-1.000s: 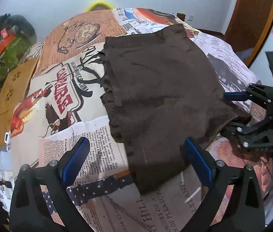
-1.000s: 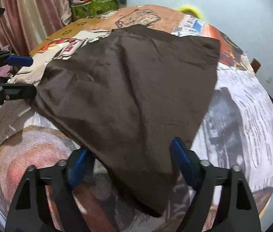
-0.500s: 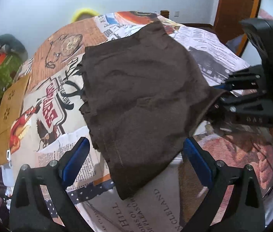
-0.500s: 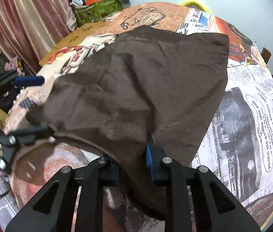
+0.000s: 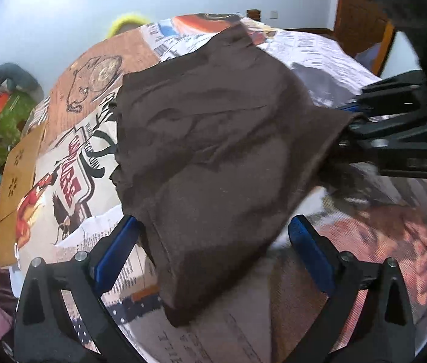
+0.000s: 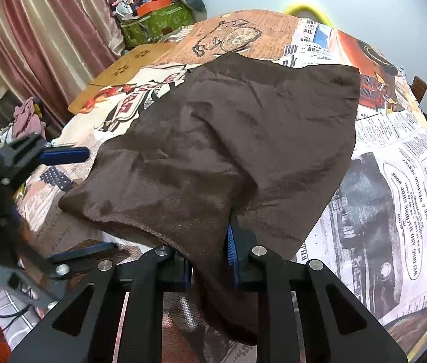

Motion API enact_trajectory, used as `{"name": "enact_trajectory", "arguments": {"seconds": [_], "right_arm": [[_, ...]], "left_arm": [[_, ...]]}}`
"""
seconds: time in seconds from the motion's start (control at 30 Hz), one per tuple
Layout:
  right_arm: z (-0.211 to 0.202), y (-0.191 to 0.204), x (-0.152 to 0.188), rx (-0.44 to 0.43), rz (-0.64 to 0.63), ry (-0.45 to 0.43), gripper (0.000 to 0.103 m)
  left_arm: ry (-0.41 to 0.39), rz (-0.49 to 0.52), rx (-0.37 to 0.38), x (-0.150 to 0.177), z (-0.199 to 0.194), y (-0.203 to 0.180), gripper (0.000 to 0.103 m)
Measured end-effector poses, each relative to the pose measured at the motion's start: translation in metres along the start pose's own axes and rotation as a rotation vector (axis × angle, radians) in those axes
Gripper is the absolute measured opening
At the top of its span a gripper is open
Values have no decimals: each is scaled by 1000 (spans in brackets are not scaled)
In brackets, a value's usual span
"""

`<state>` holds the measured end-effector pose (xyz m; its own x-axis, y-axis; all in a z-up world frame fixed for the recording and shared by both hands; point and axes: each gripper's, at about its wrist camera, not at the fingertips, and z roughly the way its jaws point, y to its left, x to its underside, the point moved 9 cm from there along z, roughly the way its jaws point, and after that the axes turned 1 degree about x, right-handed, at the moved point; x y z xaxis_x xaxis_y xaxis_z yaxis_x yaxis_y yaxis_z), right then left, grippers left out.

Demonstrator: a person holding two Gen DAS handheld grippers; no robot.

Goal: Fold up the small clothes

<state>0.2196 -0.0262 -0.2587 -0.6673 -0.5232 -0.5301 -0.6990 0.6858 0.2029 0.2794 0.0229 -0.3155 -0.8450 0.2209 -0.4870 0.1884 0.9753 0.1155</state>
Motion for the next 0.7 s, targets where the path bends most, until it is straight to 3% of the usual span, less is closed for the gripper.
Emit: {"name": "enact_trajectory", "arguments": {"seconds": [0.3,0.37,0.53,0.67,0.7], "right_arm": [[-5,1,-5,-21,15,-14,17],[-4,1,-3,-23,14,-11,17],[-3,1,0,-30,17,-7,17],[-4,1,1,-34,11,-9,17],[-4,1,1,-33,8,-8,17]], "left_arm": [[-15,-11,-90,-9,15,25,100],[-32,10,-109,-13,15,27,86],[-36,36,-96,-19,17,29,63],[-62,54,-77,-24,13,28,21],[-64,46,-65,-25,12,28,19]]}}
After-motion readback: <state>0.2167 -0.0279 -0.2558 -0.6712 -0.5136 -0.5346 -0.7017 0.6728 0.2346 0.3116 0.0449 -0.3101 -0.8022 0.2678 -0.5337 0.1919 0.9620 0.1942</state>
